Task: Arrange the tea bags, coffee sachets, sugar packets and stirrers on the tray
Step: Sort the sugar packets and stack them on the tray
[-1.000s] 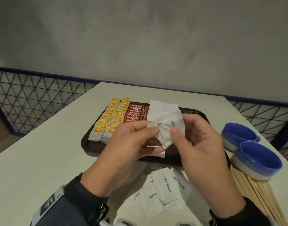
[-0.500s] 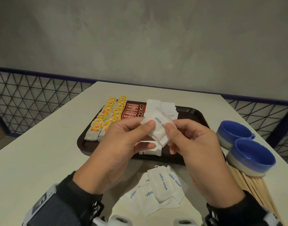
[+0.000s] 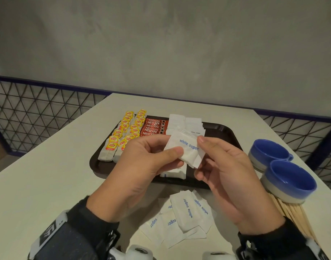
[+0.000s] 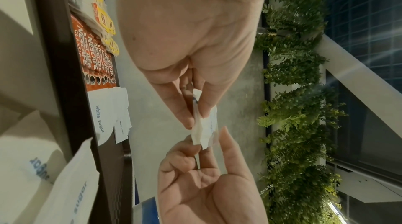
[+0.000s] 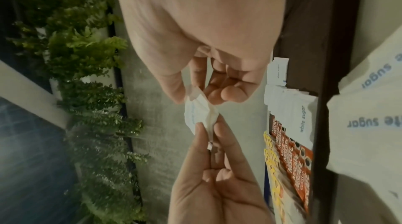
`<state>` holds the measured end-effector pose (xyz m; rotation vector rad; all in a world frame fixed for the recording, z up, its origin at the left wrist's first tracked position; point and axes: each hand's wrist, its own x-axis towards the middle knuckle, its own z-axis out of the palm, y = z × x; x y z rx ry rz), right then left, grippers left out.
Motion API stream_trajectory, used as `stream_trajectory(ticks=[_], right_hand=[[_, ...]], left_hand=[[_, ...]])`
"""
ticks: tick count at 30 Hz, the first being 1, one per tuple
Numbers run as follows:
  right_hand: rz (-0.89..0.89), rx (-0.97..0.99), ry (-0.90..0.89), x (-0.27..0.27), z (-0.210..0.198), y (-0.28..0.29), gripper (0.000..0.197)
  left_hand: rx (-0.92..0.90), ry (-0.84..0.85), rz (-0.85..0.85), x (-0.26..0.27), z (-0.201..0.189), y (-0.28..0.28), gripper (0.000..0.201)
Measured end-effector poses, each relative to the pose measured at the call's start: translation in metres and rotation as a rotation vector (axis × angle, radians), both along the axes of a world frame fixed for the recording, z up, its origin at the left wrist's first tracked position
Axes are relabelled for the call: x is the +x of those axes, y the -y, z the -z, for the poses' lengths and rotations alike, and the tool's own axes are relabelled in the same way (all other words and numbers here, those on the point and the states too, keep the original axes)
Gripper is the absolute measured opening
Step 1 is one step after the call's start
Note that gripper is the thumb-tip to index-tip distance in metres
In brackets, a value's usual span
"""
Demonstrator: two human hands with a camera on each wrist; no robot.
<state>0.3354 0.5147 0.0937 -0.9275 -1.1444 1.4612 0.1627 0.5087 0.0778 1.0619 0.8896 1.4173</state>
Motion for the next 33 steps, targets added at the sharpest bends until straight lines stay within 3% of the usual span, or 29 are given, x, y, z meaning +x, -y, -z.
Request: stream_trajectory(ticks=[9, 19, 23, 26, 29, 33], right_hand=[[0.019, 0.005, 0.034, 0.001, 0.003, -0.003, 0.030], [0.027, 0.024, 0.120, 0.005, 0.005, -0.007, 0.016], [-0.024, 0.152, 0.426, 0.016, -0.014, -0.001, 0.008], [-0.022, 0.165, 0.541, 0.023, -0.032, -0.012, 0.006], [0.057, 0.214, 0.714, 0.025, -0.050, -0.048, 0.006], [-0.010, 0.150, 1.049, 0.028, -0.054, -0.112, 0.012]], left_hand=[[-0.041, -0.008, -0.019, -0.001, -0.002, 0.000, 0.022], [-0.075, -0.016, 0.010, -0.001, 0.000, 0.000, 0.027], [-0.114, -0.019, 0.007, 0.000, -0.001, 0.001, 0.027], [-0.150, 0.008, -0.038, 0.001, -0.005, 0.000, 0.029], [-0.170, 0.043, -0.090, -0.003, -0.009, -0.003, 0.030], [-0.153, 0.086, -0.099, -0.009, -0.013, -0.002, 0.030]])
